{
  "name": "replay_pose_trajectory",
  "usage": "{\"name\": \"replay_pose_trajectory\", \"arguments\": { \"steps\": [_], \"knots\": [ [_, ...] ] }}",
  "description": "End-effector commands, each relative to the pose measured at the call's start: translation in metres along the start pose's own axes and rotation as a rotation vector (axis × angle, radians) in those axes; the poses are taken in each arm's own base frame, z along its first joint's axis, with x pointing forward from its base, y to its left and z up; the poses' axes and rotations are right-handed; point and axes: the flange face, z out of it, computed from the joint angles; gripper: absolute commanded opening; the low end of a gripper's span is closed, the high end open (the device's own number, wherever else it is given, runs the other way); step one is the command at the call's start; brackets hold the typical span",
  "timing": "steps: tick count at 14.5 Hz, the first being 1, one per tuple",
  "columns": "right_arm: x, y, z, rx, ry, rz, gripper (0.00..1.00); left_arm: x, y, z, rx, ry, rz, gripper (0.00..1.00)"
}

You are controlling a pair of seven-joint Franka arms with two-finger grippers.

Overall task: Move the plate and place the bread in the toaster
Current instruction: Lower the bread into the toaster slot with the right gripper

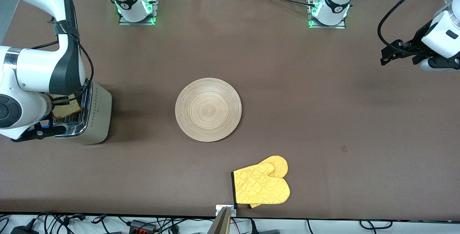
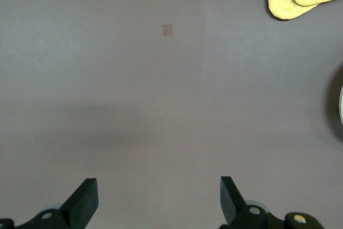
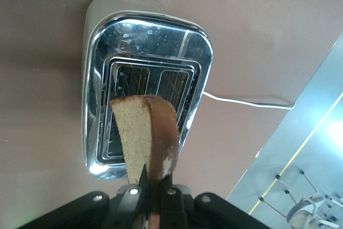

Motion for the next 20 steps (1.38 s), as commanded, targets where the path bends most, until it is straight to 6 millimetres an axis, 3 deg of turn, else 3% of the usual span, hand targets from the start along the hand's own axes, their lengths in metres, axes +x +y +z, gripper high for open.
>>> {"name": "replay_pose_trajectory", "arguments": {
  "steps": [1, 12, 18, 20],
  "knots": [
    [0.005, 0.001, -0.003, -0.07, -0.006, -0.026, 0.0, 0.003, 0.003, -0.006, -0.012, -0.002, 0.018, 1.0],
    [0.004, 0.003, -0.006, -0.116, -0.023, -0.08, 0.0, 0.002, 0.003, -0.006, -0.012, -0.002, 0.018, 1.0],
    [0.007, -0.006, -0.007, -0.12, -0.014, -0.07, 0.0, 0.002, 0.002, -0.007, -0.009, -0.001, 0.019, 1.0],
    [0.015, -0.017, -0.002, -0.113, -0.015, -0.009, 0.0, 0.003, 0.002, -0.006, -0.009, -0.002, 0.021, 1.0]
  ]
}}
